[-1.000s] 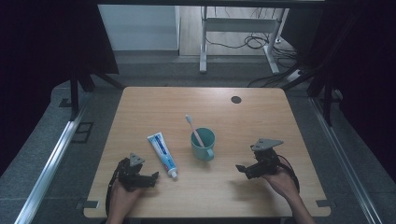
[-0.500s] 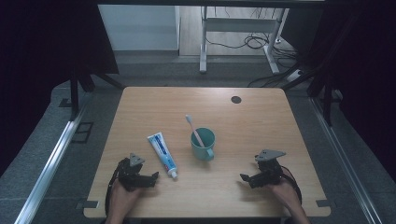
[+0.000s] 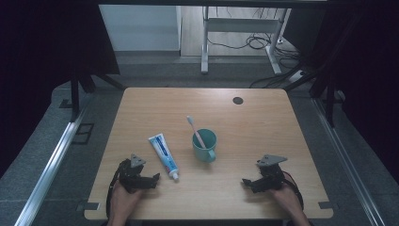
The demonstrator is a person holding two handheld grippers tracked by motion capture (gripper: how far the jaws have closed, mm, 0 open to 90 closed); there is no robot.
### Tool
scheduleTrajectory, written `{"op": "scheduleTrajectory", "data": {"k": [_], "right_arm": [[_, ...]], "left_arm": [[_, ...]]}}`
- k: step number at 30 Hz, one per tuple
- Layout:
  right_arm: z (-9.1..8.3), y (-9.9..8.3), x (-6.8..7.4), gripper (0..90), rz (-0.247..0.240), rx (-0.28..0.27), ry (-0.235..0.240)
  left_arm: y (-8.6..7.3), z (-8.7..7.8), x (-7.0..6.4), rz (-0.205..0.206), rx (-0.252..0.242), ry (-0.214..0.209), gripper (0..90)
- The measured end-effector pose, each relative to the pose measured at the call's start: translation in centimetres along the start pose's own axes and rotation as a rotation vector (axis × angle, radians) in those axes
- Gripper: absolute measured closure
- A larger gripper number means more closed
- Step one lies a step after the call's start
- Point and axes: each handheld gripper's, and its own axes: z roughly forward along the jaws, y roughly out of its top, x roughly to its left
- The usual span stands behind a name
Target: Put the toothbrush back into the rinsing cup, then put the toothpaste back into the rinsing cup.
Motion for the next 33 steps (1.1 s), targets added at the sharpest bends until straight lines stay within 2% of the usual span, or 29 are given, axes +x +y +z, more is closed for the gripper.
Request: {"op": "scheduleTrajectory", "data": {"k": [8, 13, 17, 21, 24, 26, 33], "right_arm": [[-0.1, -0.1, 0.0, 0.8, 0.004, -0.002, -0.007], [-0.1, -0.1, 0.1, 0.9, 0.006, -0.002, -0.008], [-0.1, -0.1, 0.1, 1.0, 0.007, -0.002, -0.008], [-0.1, -0.1, 0.1, 1.0, 0.007, -0.003, -0.009], [-0.1, -0.1, 0.1, 1.1, 0.007, -0.002, -0.009], [-0.1, -0.1, 0.0, 1.2, 0.007, -0.002, -0.01], [-0.1, -0.1, 0.0, 1.4, 0.008, -0.003, -0.011]], "left_arm": [[0.0, 0.0, 0.0, 0.002, 0.0, 0.0, 0.0], [0.3, -0.1, 0.0, 0.003, 0.025, -0.006, 0.0], [0.5, -0.2, -0.1, 0.008, 0.031, 0.008, 2.3], [0.8, -0.9, -0.2, 0.009, 0.003, 0.013, 9.9], [1.0, -1.4, -0.1, -0.001, -0.025, -0.009, 15.8], [1.2, -1.7, -0.1, -0.001, -0.037, -0.015, 25.5], [1.8, -2.5, -0.1, 0.014, -0.064, -0.052, 49.8]]}}
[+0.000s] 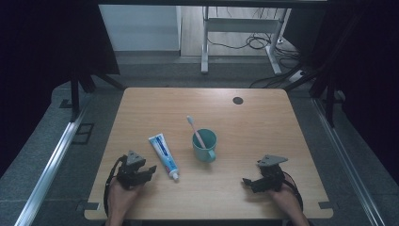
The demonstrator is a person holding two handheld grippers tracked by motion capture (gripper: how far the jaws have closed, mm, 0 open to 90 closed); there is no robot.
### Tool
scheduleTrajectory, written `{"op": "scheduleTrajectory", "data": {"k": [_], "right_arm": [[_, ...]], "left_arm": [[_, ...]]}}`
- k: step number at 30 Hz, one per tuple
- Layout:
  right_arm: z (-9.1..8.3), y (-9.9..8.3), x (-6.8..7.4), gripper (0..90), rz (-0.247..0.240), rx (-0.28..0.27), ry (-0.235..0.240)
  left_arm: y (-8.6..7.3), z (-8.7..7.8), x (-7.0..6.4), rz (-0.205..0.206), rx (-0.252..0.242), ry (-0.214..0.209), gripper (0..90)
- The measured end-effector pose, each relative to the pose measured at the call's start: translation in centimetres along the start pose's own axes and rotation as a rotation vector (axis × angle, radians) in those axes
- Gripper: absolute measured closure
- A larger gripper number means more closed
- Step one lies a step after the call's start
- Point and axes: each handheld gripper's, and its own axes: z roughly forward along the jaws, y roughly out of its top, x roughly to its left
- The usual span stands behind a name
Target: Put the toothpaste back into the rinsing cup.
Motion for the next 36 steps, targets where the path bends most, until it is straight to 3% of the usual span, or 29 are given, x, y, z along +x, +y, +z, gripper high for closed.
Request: {"op": "scheduleTrajectory", "data": {"k": [4, 9, 17, 26, 36], "right_arm": [[0.0, 0.0, 0.0, 1.5, 0.001, 0.0, -0.001], [0.0, 0.0, 0.0, 1.7, 0.002, -0.001, -0.002], [0.0, 0.0, 0.0, 1.7, 0.004, 0.0, -0.003], [0.0, 0.0, 0.0, 1.7, 0.006, 0.0, -0.002], [0.0, 0.0, 0.0, 1.7, 0.005, 0.0, -0.003]], "left_arm": [[0.6, -0.2, 0.0, -0.018, -0.009, -0.045, 62.5], [1.6, 0.0, -0.4, 0.021, 0.013, -0.081, 72.1], [3.6, 0.7, -1.3, 0.043, 0.027, -0.144, 89.1], [5.5, 3.0, -3.1, 0.066, 0.062, -0.186, 89.5], [5.8, 4.6, -4.1, 0.084, 0.086, -0.21, 89.5]]}}
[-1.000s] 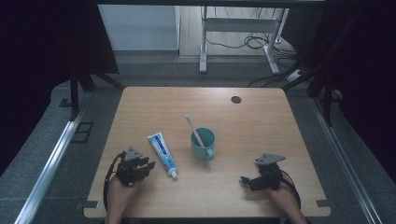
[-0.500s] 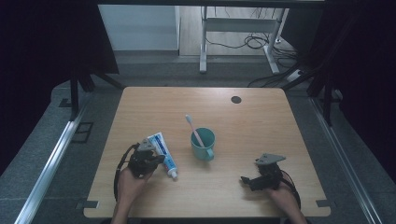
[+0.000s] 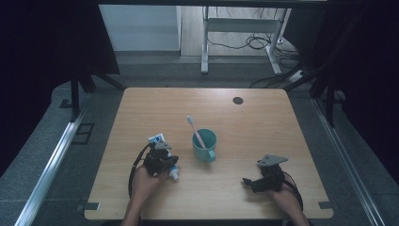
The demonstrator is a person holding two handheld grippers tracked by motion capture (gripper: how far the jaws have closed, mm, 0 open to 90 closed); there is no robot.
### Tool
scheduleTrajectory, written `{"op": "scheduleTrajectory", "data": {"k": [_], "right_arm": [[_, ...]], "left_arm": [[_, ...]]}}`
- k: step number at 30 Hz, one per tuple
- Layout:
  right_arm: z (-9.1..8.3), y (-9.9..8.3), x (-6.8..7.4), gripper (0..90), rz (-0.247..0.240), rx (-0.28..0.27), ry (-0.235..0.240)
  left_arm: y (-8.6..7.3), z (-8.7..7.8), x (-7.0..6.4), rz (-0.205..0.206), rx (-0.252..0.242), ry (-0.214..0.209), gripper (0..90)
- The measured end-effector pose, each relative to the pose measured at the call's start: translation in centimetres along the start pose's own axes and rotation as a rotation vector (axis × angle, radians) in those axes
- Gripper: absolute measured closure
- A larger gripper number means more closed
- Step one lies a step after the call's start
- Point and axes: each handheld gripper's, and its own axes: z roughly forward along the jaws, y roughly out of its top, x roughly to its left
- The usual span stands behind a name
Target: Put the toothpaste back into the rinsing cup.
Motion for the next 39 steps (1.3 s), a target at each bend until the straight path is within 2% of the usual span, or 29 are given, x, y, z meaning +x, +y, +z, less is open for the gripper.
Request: {"op": "scheduleTrajectory", "data": {"k": [6, 15, 26, 39], "right_arm": [[0.0, 0.0, 0.0, 1.8, 0.001, 0.001, 0.0], [0.0, 0.0, 0.0, 1.8, 0.001, 0.001, 0.0], [0.0, 0.0, 0.0, 1.9, -0.001, -0.001, 0.0], [0.0, 0.0, 0.0, 1.9, -0.001, -0.001, 0.0]], "left_arm": [[-0.1, 0.5, -0.1, -0.002, 0.021, -0.004, 89.5], [-1.0, 0.0, -0.1, -0.01, 0.036, -0.007, 89.5], [-2.4, -1.5, 1.0, -0.013, 0.059, 0.042, 89.5], [-3.5, -2.9, 2.2, -0.057, 0.054, 0.08, 89.4]]}}
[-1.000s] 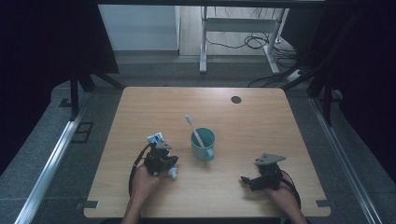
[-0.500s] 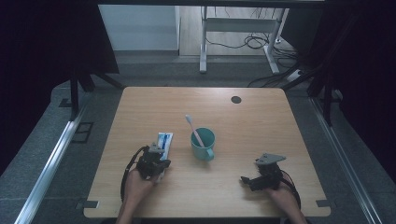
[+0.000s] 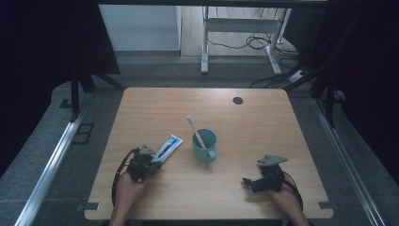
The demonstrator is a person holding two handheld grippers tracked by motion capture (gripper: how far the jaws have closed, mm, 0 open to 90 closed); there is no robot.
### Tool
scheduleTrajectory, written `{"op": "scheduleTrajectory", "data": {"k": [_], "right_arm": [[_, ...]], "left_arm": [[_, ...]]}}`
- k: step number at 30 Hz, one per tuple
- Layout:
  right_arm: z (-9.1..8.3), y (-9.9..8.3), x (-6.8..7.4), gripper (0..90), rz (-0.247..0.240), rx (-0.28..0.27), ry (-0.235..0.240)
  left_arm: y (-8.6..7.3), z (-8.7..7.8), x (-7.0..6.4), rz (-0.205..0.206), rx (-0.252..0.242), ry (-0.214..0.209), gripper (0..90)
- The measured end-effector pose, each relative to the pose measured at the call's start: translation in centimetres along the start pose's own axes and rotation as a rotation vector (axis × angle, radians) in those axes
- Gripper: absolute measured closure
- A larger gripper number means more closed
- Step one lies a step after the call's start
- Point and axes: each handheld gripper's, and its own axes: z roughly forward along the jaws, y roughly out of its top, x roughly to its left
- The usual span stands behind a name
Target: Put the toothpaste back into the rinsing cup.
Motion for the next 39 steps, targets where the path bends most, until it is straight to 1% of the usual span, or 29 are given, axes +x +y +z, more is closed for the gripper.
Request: {"op": "scheduleTrajectory", "data": {"k": [3, 4, 9, 14, 16, 20, 24, 25, 29, 34, 37, 38, 39], "right_arm": [[0.0, 0.0, 0.0, 1.9, 0.0, 0.0, 0.0], [0.0, 0.0, 0.0, 1.9, 0.0, 0.0, 0.0], [0.0, 0.0, 0.0, 1.9, 0.0, -0.001, 0.0], [0.0, 0.0, 0.0, 1.9, 0.0, -0.001, 0.0], [0.0, 0.0, 0.0, 1.9, 0.0, -0.001, -0.001], [0.0, 0.0, 0.0, 1.9, 0.0, -0.001, -0.001], [0.0, 0.0, 0.0, 1.9, 0.0, -0.001, 0.0], [0.0, 0.0, 0.0, 1.9, 0.001, -0.001, 0.0], [0.0, 0.0, 0.0, 2.0, 0.001, -0.001, -0.001], [0.0, 0.0, 0.0, 1.9, 0.003, 0.001, 0.0], [0.0, 0.0, 0.0, 1.9, 0.003, 0.001, 0.0], [0.0, 0.0, 0.0, 2.0, 0.003, 0.0, 0.0], [0.0, 0.0, 0.0, 2.0, 0.003, 0.0, 0.0]], "left_arm": [[0.0, 0.0, 0.0, 0.003, -0.001, -0.002, 89.3], [0.1, 0.0, 0.0, 0.011, -0.003, -0.002, 89.0], [0.5, -0.4, 0.0, 0.024, -0.023, 0.006, 82.5], [0.9, -0.8, 0.3, 0.034, -0.03, 0.031, 71.2], [1.1, -0.8, 0.4, 0.032, -0.02, 0.044, 65.1], [1.4, -0.7, 0.8, 0.033, 0.017, 0.065, 55.8], [1.7, -0.2, 1.3, 0.029, 0.063, 0.076, 49.9], [1.8, 0.0, 1.5, 0.032, 0.077, 0.079, 49.2], [2.4, 0.6, 1.8, 0.023, 0.128, 0.075, 45.3], [3.3, 1.2, 2.0, 0.031, 0.184, 0.076, 41.5], [4.0, 1.6, 2.0, 0.032, 0.226, 0.067, 39.7], [4.2, 1.8, 2.0, 0.026, 0.23, 0.067, 39.5], [4.4, 2.0, 2.0, 0.028, 0.249, 0.064, 39.3]]}}
